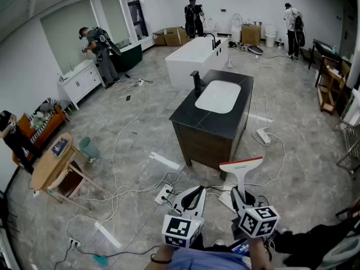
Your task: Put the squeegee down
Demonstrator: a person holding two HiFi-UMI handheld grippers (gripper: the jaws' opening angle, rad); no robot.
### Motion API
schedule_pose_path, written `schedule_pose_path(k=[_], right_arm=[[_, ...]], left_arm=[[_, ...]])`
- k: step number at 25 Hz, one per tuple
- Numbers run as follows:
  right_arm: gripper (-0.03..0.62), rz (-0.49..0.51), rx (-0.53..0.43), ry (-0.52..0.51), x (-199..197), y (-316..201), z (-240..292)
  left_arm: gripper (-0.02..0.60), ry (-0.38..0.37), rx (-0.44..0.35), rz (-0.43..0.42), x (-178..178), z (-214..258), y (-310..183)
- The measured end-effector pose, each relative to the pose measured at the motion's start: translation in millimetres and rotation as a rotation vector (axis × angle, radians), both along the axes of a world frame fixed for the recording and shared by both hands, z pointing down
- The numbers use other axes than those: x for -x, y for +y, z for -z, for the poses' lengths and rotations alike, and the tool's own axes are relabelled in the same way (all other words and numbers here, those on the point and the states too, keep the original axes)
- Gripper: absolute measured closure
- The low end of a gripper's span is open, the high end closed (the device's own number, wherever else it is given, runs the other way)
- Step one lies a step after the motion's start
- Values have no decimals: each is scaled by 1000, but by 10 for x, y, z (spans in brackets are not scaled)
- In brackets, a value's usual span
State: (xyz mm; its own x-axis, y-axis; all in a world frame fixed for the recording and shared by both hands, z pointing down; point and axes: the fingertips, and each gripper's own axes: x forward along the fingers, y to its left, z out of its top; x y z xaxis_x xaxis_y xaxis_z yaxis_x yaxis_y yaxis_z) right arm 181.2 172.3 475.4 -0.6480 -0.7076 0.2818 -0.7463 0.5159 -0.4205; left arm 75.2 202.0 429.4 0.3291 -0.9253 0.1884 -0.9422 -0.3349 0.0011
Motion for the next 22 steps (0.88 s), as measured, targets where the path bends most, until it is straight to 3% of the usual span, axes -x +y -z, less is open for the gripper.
schedule_pose_path(k=[22], right_arm=[[547, 51, 57, -63, 202, -60, -35]], left_arm=[[563, 36, 30, 20, 121, -87, 11]])
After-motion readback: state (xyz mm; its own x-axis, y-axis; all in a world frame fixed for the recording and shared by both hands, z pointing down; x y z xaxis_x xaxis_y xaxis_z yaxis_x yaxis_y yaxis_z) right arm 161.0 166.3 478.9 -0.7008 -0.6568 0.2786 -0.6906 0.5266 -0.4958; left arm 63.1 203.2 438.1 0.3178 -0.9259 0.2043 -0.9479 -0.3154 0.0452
